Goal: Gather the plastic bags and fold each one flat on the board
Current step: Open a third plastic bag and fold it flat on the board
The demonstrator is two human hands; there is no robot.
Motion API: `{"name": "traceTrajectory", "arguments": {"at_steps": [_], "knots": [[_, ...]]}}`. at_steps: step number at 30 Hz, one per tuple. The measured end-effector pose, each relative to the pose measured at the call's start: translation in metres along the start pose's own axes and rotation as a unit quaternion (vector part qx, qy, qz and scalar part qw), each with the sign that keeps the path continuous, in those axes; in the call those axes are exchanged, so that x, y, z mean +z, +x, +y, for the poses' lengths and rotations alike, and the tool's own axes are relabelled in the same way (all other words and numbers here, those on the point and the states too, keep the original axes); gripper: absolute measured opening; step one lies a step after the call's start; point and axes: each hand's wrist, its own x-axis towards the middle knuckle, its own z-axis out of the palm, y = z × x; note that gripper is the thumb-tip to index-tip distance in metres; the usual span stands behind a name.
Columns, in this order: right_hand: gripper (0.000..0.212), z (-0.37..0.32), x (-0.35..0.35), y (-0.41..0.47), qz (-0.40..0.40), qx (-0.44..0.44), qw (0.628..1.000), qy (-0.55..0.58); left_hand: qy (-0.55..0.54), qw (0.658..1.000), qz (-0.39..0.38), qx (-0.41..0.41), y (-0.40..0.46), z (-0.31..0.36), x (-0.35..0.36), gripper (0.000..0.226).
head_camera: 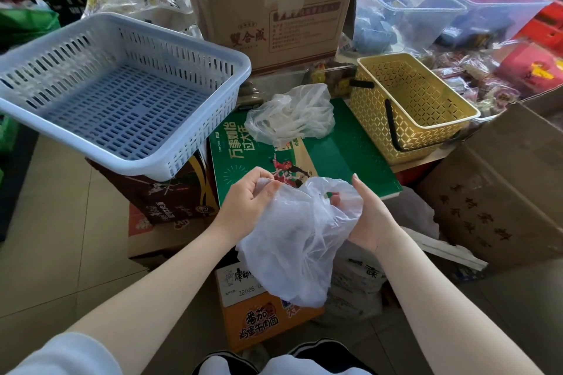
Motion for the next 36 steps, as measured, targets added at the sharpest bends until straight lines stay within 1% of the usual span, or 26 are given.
{"name": "traceTrajectory", "arguments": {"at_steps": [3, 5, 6, 8, 9, 10, 11, 12, 13, 15, 16, 17, 18, 19, 20, 21, 22, 23, 24, 25, 26, 27, 29, 30, 34, 36], "knots": [[0.045, -0.009, -0.001, 0.0, 0.0, -0.064, 0.998, 0.024, 0.007, 0.999, 0.02, -0.029, 0.002, -0.005, 0.0, 0.018], [0.043, -0.015, -0.004, -0.001, -0.02, -0.115, 0.99, 0.08, -0.008, 0.996, 0.036, -0.08, 0.004, -0.01, -0.001, 0.02], [0.036, -0.018, -0.008, 0.001, -0.026, -0.148, 0.984, 0.098, -0.028, 0.992, 0.052, -0.114, 0.006, -0.014, -0.002, 0.02], [0.024, -0.024, -0.015, 0.002, -0.039, -0.201, 0.97, 0.134, -0.087, 0.973, 0.103, -0.186, 0.011, -0.029, -0.004, 0.021], [0.021, -0.027, -0.021, 0.003, -0.031, -0.216, 0.963, 0.161, -0.119, 0.958, 0.139, -0.22, 0.013, -0.036, -0.007, 0.02], [0.019, -0.03, -0.028, 0.005, 0.004, -0.228, 0.955, 0.19, -0.143, 0.94, 0.178, -0.251, 0.014, -0.042, -0.012, 0.019], [0.016, -0.034, -0.037, 0.007, 0.061, -0.242, 0.948, 0.2, -0.146, 0.927, 0.214, -0.27, 0.014, -0.048, -0.017, 0.018], [0.015, -0.036, -0.044, 0.009, 0.133, -0.248, 0.941, 0.189, -0.121, 0.924, 0.238, -0.275, 0.013, -0.053, -0.021, 0.018], [0.017, -0.037, -0.055, 0.013, 0.206, -0.248, 0.932, 0.167, -0.081, 0.929, 0.244, -0.266, 0.01, -0.056, -0.023, 0.018], [0.017, -0.032, -0.07, 0.02, 0.3, -0.209, 0.924, 0.112, -0.001, 0.951, 0.216, -0.222, 0.004, -0.053, -0.022, 0.019], [0.009, -0.031, -0.074, 0.023, 0.321, -0.188, 0.926, 0.064, 0.024, 0.96, 0.198, -0.197, 0.002, -0.051, -0.02, 0.019], [0.011, -0.028, -0.074, 0.025, 0.34, -0.157, 0.927, -0.02, 0.037, 0.967, 0.181, -0.177, 0.001, -0.047, -0.018, 0.019], [0.037, -0.025, -0.074, 0.028, 0.365, -0.105, 0.914, -0.143, 0.042, 0.972, 0.165, -0.161, 0.001, -0.044, -0.017, 0.019], [0.061, -0.02, -0.071, 0.029, 0.398, -0.051, 0.872, -0.279, 0.04, 0.978, 0.149, -0.144, 0.001, -0.039, -0.015, 0.019], [0.073, -0.014, -0.062, 0.027, 0.434, -0.055, 0.812, -0.386, 0.034, 0.982, 0.132, -0.127, 0.002, -0.035, -0.014, 0.02], [0.072, -0.006, -0.049, 0.023, 0.442, -0.118, 0.758, -0.465, 0.029, 0.986, 0.115, -0.114, 0.002, -0.031, -0.012, 0.02], [0.065, 0.004, -0.032, 0.016, 0.404, -0.209, 0.726, -0.516, 0.029, 0.99, 0.1, -0.099, 0.001, -0.026, -0.01, 0.021], [0.054, 0.013, -0.016, 0.012, 0.324, -0.289, 0.717, -0.545, 0.033, 0.992, 0.087, -0.081, 0.0, -0.021, -0.007, 0.022], [0.043, 0.023, 0.002, 0.008, 0.233, -0.337, 0.721, -0.558, 0.037, 0.994, 0.078, -0.062, -0.001, -0.016, -0.004, 0.023], [0.034, 0.032, 0.015, 0.005, 0.143, -0.357, 0.726, -0.571, 0.037, 0.996, 0.072, -0.044, -0.003, -0.011, -0.001, 0.024], [0.029, 0.039, 0.026, 0.004, 0.072, -0.368, 0.713, -0.592, 0.033, 0.997, 0.067, -0.03, -0.005, -0.007, 0.0, 0.024], [0.028, 0.044, 0.033, 0.005, 0.031, -0.383, 0.689, -0.615, 0.03, 0.997, 0.064, -0.016, -0.006, -0.002, 0.002, 0.024], [0.033, 0.049, 0.045, 0.007, 0.002, -0.422, 0.639, -0.643, 0.033, 0.997, 0.063, 0.013, -0.009, 0.005, 0.002, 0.022], [0.033, 0.05, 0.051, 0.006, 0.005, -0.443, 0.625, -0.643, 0.035, 0.997, 0.062, 0.024, -0.01, 0.008, 0.002, 0.022], [0.015, 0.053, 0.063, 0.001, 0.021, -0.53, 0.585, -0.614, 0.037, 0.996, 0.068, 0.05, -0.014, 0.017, -0.005, 0.022], [0.02, 0.054, 0.065, 0.001, 0.031, -0.541, 0.573, -0.615, 0.035, 0.995, 0.074, 0.059, -0.016, 0.018, -0.008, 0.021]]}}
